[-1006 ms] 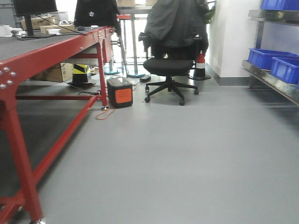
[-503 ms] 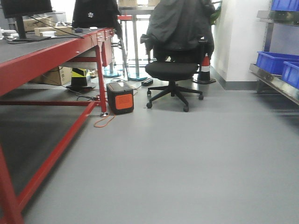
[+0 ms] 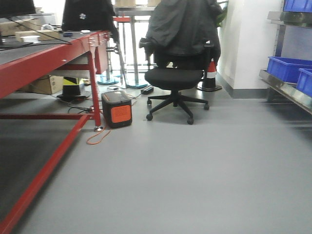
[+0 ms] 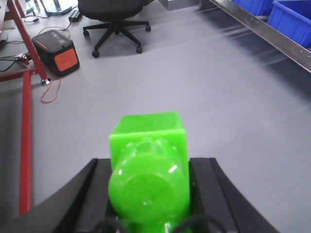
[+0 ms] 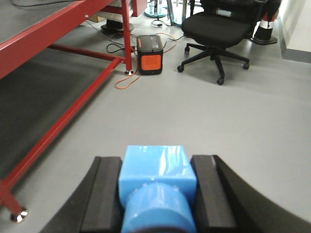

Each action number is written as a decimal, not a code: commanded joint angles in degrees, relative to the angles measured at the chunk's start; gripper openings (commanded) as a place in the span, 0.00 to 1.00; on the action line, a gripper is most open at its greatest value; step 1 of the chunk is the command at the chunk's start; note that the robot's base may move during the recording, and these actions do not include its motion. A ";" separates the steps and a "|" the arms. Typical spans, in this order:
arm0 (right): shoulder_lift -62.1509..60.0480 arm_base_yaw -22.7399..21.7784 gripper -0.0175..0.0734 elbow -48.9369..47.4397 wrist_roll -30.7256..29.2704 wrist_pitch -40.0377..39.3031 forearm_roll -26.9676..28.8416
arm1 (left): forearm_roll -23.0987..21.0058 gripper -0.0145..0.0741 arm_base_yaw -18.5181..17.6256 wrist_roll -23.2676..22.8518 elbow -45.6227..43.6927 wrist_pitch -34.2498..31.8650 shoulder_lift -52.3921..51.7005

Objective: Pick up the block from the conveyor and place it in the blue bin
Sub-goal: 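Drive toward the steel shelf rack of blue bins holding both blocks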

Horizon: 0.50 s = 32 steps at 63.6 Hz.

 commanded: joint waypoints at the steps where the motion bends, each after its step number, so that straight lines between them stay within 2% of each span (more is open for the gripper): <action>1: -0.18 -0.40 0.01 -0.47 0.07 -0.92 -0.09 | -0.16 0.04 -0.33 -0.71 0.04 -1.11 -0.27; 32: -0.18 -0.40 0.01 -0.47 0.07 -0.92 -0.09 | -0.04 0.04 -0.33 -0.71 0.04 -1.11 -0.27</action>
